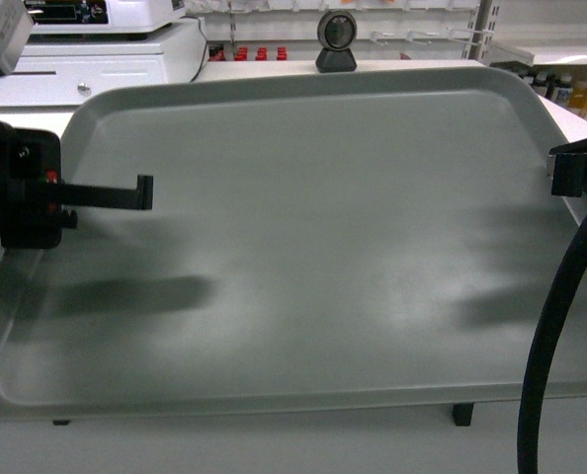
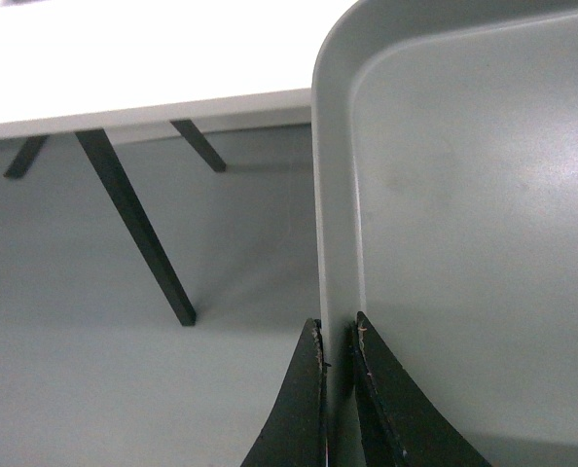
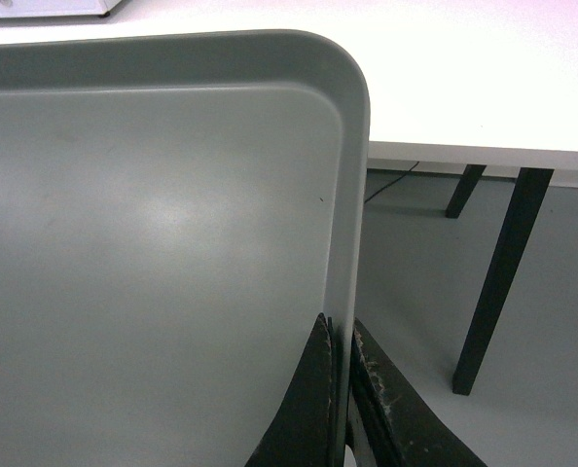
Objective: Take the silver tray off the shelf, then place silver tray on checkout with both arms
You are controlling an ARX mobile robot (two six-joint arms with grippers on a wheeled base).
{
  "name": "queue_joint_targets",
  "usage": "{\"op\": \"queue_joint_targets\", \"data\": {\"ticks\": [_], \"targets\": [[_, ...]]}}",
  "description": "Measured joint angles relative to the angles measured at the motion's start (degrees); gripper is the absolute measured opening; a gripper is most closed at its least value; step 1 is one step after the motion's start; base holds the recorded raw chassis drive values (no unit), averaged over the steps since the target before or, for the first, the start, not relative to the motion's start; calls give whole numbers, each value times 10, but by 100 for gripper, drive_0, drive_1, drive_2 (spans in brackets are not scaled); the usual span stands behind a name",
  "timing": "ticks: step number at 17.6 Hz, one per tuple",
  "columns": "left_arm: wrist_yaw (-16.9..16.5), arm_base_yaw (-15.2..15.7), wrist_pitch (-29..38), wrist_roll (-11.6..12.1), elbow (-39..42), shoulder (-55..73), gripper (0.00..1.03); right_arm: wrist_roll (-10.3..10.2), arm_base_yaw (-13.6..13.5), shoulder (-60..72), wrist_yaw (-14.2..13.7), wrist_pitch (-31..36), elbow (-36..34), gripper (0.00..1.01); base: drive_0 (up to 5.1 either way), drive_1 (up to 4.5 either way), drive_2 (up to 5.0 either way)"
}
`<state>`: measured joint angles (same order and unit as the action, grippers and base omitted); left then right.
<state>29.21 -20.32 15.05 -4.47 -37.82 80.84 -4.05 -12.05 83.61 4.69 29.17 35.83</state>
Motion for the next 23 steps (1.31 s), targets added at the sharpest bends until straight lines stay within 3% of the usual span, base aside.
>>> {"op": "queue_joint_targets", "data": {"ticks": [23], "targets": [[3,0,-5,15,-4,-1,3,-15,12,7,14,-8,1,2,0,0,0]]}}
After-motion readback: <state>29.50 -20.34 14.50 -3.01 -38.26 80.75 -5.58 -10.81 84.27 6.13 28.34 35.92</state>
